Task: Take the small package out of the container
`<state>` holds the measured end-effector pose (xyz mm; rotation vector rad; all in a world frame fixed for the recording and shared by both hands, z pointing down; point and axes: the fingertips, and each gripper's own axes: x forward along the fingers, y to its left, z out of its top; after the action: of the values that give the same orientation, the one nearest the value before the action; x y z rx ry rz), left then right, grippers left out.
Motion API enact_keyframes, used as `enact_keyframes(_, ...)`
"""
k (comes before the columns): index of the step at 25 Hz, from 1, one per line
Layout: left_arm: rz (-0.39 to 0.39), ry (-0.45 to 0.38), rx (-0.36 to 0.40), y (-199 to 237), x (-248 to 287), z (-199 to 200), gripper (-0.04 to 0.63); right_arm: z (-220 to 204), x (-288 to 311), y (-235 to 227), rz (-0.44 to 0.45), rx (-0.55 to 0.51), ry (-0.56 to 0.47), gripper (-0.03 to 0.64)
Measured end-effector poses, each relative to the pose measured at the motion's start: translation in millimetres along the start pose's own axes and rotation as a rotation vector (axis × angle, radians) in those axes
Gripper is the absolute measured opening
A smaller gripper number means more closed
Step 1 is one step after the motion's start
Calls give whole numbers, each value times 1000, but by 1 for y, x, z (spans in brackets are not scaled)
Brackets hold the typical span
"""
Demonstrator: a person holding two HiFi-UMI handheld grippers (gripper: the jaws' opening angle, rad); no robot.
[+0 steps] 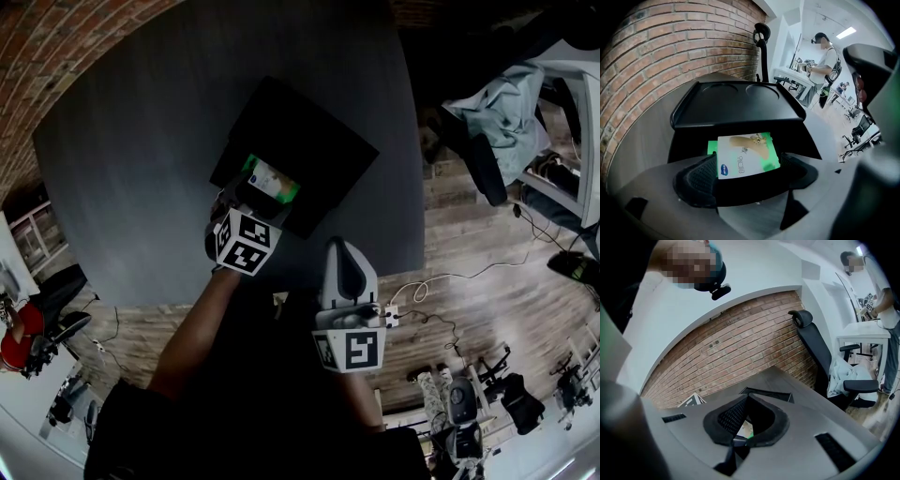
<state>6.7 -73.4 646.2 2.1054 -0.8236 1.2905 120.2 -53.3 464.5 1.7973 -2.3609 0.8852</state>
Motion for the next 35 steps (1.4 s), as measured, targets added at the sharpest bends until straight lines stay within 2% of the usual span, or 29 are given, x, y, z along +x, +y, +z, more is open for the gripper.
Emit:
enact_keyframes(8,16,21,3,-4,3,7,396,2,2,-8,0,11,0,25)
enact_keyframes(29,20,203,51,-4,15,9,407,8,0,-30,8,34,-13,25)
enact_keyframes(35,26,218,23,1,15,7,407,10,-2,-38,7,40,-20,25)
